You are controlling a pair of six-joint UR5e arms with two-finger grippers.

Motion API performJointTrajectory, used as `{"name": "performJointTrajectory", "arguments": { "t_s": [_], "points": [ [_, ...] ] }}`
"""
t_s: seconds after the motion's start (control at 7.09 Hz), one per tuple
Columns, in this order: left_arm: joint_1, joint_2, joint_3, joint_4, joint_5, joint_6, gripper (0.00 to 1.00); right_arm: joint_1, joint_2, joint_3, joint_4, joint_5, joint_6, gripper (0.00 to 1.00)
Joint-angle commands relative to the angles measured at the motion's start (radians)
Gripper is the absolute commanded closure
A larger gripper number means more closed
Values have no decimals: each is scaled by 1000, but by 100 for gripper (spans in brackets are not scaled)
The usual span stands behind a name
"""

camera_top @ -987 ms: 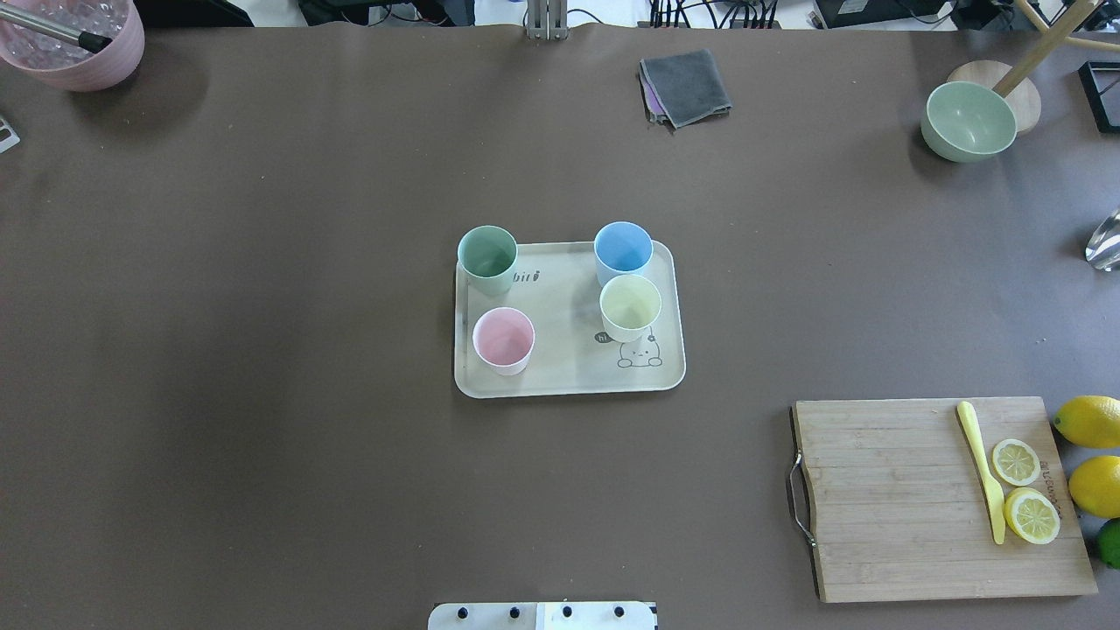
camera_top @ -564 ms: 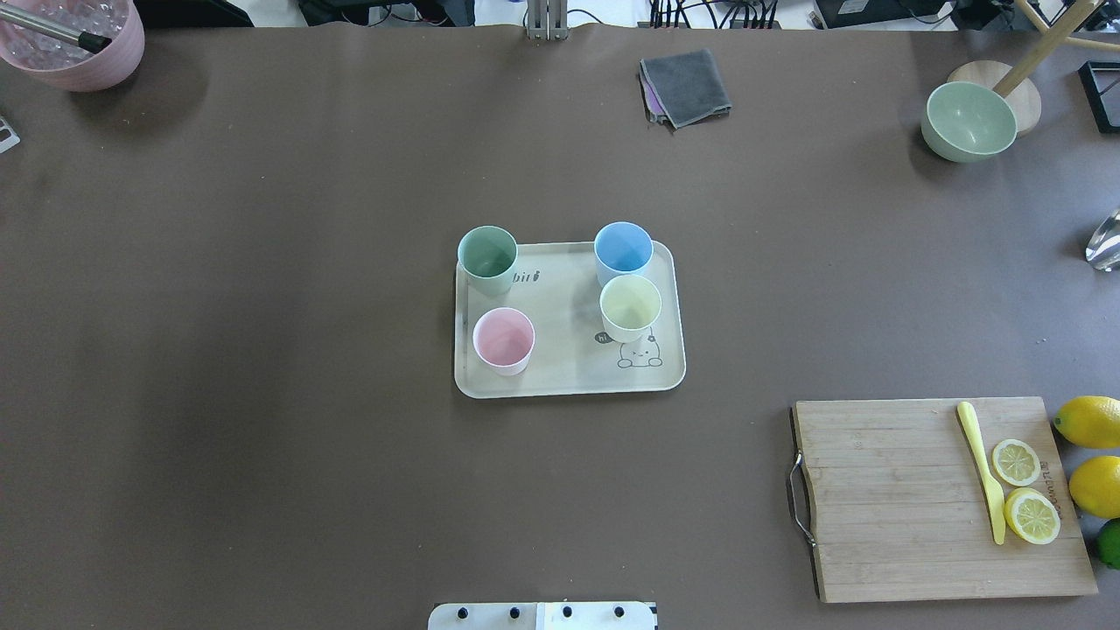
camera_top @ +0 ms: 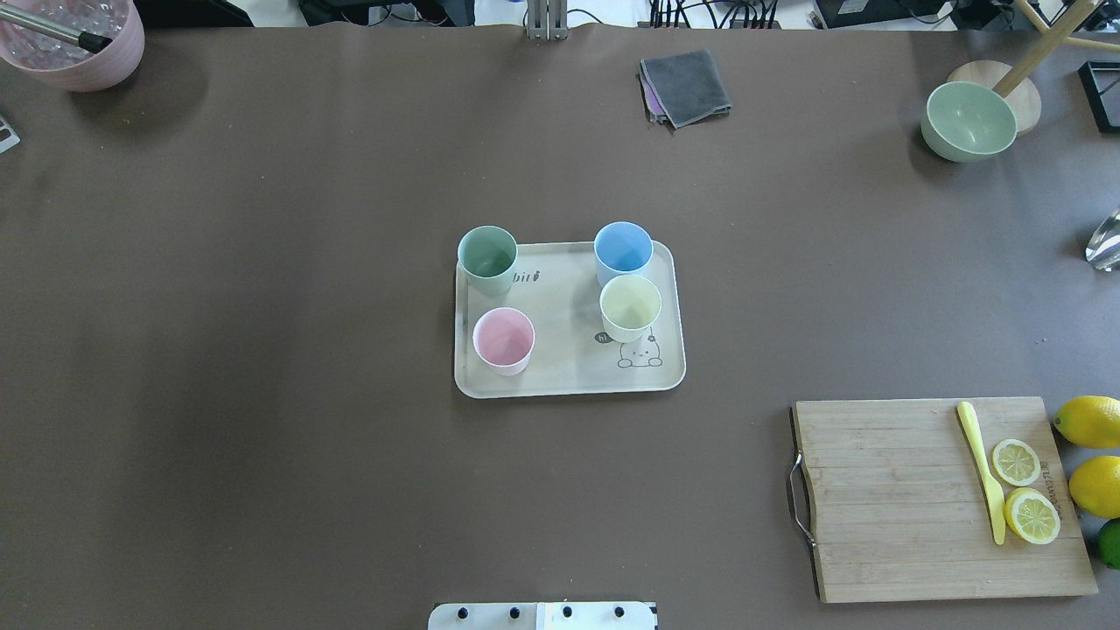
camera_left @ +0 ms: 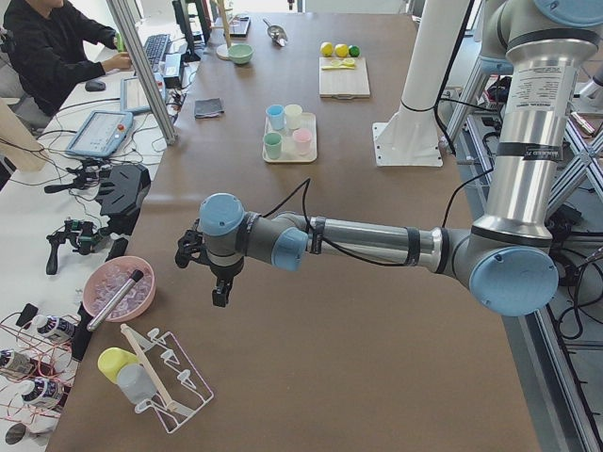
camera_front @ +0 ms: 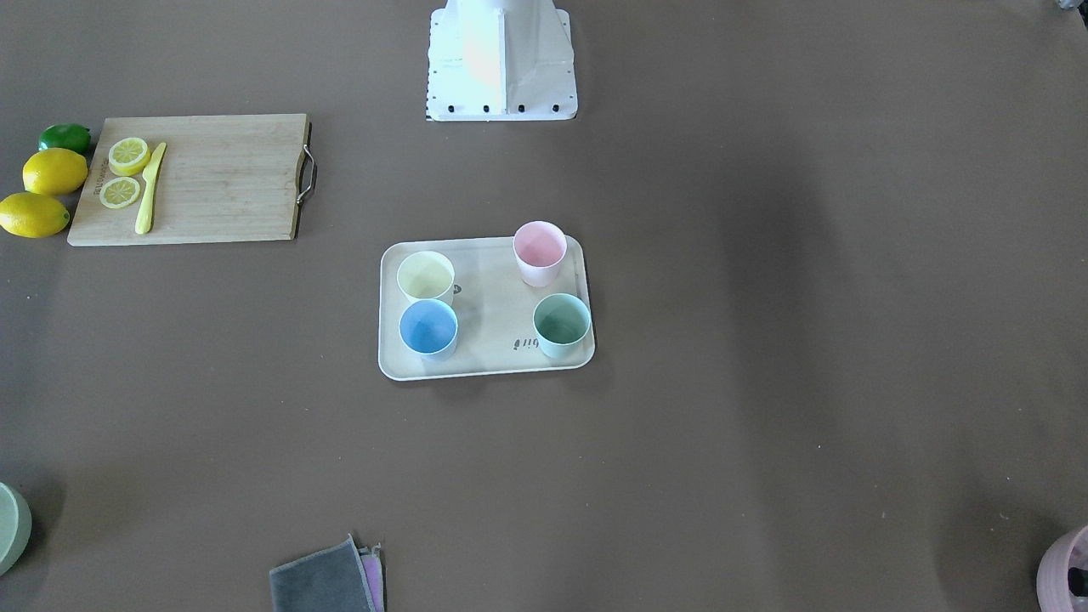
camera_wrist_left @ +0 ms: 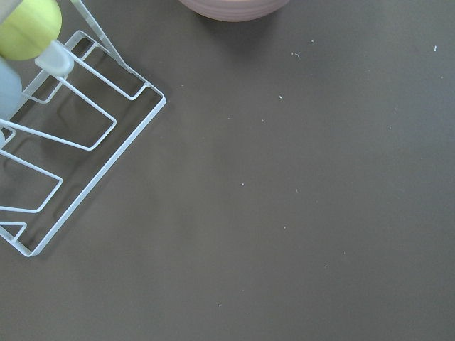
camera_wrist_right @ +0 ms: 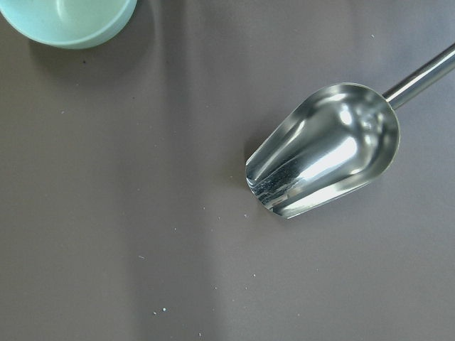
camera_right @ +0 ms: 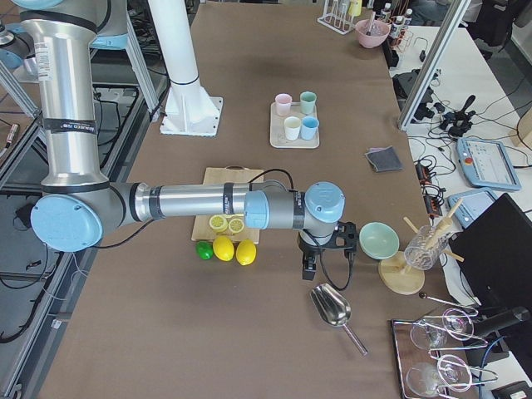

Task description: Place all cups on tray

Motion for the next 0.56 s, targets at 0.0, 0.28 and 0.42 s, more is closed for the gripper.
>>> {"name": "performJointTrajectory", "arguments": {
  "t_s": [0.0, 0.28, 0.42],
  "points": [
    [-3, 1, 0, 0, 1, 0, 2, -1, 4, 9, -21, -6, -8, 0],
    [-29, 3, -11, 0, 0, 1, 2, -3, 4, 9, -19, -11, -6, 0],
    [-49, 21, -20, 0, 1, 1, 2, -3, 4, 9, -19, -12, -6, 0]
  ]
}}
